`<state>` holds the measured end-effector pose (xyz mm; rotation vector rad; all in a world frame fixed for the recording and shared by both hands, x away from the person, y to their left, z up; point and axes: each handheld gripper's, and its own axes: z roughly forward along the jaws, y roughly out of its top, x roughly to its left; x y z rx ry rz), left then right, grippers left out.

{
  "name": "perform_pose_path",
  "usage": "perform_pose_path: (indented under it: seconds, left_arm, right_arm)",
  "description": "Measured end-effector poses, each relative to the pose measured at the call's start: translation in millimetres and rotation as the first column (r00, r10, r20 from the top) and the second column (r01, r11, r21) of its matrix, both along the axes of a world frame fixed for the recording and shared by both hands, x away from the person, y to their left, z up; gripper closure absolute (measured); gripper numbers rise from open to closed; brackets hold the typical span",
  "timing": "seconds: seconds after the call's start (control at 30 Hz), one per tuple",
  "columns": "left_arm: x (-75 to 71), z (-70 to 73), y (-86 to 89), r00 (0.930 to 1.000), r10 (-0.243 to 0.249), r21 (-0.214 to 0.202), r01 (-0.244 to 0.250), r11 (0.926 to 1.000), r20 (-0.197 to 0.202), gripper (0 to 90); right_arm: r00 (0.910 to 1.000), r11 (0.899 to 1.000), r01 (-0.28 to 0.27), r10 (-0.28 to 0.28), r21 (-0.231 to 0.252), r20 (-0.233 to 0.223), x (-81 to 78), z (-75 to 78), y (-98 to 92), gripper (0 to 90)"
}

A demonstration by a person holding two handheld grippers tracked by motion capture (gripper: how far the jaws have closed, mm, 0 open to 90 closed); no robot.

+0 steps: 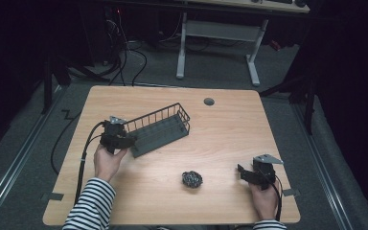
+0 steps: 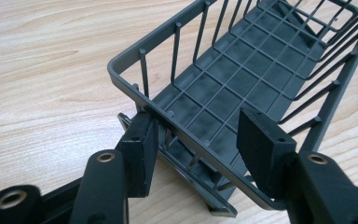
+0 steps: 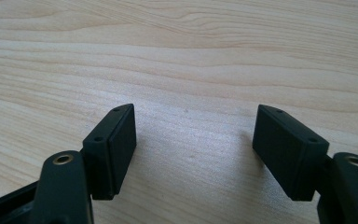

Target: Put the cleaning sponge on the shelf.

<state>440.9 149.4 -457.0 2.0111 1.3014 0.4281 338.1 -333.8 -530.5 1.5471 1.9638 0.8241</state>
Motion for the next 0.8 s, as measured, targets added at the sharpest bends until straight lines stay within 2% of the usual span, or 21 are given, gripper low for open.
perform_pose_path:
  seconds: [0.1,0.33,0.8]
  left_arm:
    - [-2.7,0.4,-1.3,1.0000,-0.005,0.005,0.005,1.0000,-0.002,48.6]
    - [-11.9,-2.0,-0.8,0.9999,-0.014,-0.037,0.013,0.9992,-0.007,48.8]
    - [-34.2,-2.3,-4.6,0.9982,-0.059,-0.048,0.058,0.9972,-0.014,48.8]
  right_arm:
    - [1.0000,1.000,0.000,0.000,0.000,0.000,0.0,0.0,0.0,30.6]
    - [1.0000,1.000,0.000,0.000,0.000,0.000,0.0,0.0,0.0,30.6]
    - [1.0000,1.000,0.000,0.000,0.000,0.000,0.0,0.0,0.0,30.6]
